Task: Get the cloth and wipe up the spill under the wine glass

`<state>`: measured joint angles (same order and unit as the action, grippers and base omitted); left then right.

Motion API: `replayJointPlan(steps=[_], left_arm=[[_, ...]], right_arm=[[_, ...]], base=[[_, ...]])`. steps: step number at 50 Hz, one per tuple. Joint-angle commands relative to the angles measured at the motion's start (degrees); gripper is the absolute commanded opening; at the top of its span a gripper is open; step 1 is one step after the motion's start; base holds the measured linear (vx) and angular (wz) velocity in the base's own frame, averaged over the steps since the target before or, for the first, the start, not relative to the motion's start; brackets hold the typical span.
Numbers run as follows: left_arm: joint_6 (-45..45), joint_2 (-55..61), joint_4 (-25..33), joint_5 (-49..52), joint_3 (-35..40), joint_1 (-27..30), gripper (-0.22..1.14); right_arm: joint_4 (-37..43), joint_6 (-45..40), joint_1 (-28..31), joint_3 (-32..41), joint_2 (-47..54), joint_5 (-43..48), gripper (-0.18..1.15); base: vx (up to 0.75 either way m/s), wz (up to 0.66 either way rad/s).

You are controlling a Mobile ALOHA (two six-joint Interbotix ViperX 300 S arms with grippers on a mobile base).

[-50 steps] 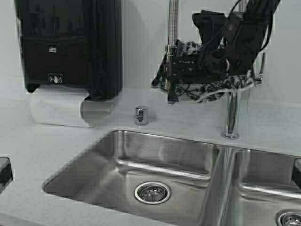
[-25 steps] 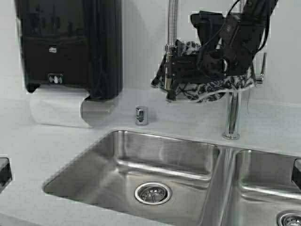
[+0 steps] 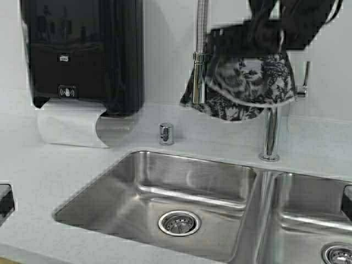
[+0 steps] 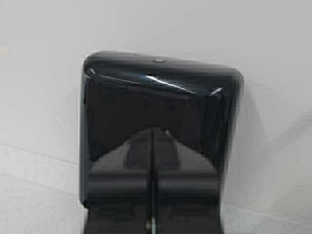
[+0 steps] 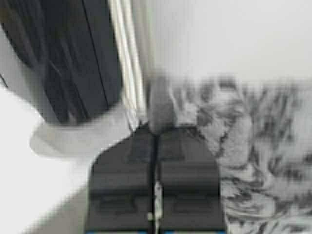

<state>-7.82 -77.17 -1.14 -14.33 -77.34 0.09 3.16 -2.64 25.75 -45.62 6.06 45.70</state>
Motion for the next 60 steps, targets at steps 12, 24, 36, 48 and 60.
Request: replayJointPlan(steps=[12,24,36,48,60], left_arm=[[0.0,0.53,-0.09,-0.18,0.53,0.09,0.02],[-0.18,0.53,-0.09,-0.18,0.44,0.09,0.02],[-0.18,0.7,0.44,-0.26,0.44,0.09,0.02],[-0.26,0.62,1.58,-0.18,0.44,0.09,0.02],[-0.35,0.62,1.58,-0.18,0.53,0.09,0.02]], right_arm=[[-0.97,1.32,0.88,6.42,-15.73,-12.04,0.07],[-0.97,1.32,2.72,9.84,-22.41,-19.42,0.07],[-0.97,1.32,5.71,11.69,-28.65,-26.1,0.07],[-0.97,1.23,8.61,11.95,-32.96,-29.71,0.07],[-0.97,1.23,8.61,10.81,-35.07,-29.97,0.07]], base=[[-0.08,0.0],[-0.13,-0.01],[-0.13,0.05],[-0.11,0.16],[-0.12,0.26]])
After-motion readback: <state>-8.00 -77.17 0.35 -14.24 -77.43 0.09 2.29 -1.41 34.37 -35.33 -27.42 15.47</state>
